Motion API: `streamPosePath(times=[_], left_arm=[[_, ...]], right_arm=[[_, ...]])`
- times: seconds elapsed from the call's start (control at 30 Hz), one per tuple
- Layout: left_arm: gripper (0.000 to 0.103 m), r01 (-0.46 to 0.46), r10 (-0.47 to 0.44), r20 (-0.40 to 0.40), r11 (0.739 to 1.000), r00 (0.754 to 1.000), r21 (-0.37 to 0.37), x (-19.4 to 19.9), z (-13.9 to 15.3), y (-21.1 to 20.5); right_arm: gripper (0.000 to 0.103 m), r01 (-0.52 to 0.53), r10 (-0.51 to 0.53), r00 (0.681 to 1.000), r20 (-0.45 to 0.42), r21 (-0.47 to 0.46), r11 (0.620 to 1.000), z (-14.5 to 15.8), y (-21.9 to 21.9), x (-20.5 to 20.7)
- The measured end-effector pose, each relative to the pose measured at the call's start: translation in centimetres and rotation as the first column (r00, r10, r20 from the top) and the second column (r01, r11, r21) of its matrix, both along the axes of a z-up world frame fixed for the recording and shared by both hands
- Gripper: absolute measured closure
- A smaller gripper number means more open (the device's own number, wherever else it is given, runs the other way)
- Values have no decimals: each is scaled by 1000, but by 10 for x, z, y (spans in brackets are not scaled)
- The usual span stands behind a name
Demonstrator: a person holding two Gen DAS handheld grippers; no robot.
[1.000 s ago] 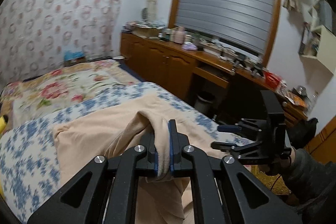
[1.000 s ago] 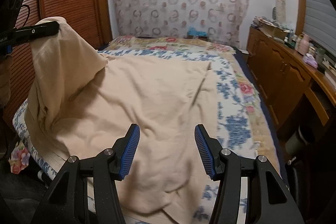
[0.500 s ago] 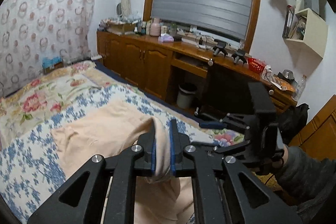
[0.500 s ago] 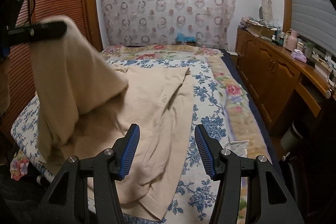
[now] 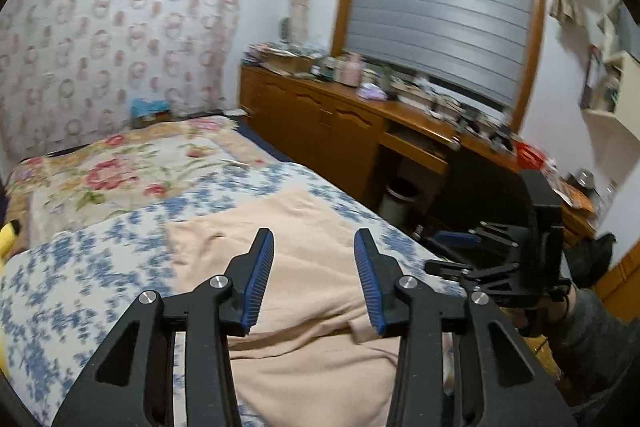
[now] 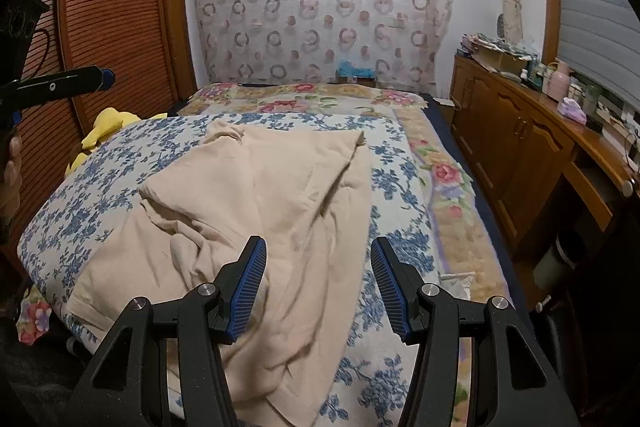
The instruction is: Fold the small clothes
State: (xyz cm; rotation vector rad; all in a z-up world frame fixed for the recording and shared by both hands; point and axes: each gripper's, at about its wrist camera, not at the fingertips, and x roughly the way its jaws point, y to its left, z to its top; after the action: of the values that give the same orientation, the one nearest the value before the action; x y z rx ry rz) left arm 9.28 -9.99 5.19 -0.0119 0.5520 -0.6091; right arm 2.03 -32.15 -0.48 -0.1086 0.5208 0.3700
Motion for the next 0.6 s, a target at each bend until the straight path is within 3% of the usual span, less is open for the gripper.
streamPosePath(times=[0.13, 0.3, 0.6], left_arm=[[51, -92, 91, 32, 995, 995, 26, -2, -2, 26], [29, -178, 175, 58, 982, 983, 57, 1, -9, 53], [26, -275, 274, 27, 959, 961, 75, 4, -38, 84]], right_arm=[[47, -28, 28, 1000, 7, -10, 1000, 3, 11, 6], [47, -70, 70, 997, 15, -27, 997, 9, 29, 15], [47, -205, 207, 978, 21, -84, 975, 20, 86, 39]])
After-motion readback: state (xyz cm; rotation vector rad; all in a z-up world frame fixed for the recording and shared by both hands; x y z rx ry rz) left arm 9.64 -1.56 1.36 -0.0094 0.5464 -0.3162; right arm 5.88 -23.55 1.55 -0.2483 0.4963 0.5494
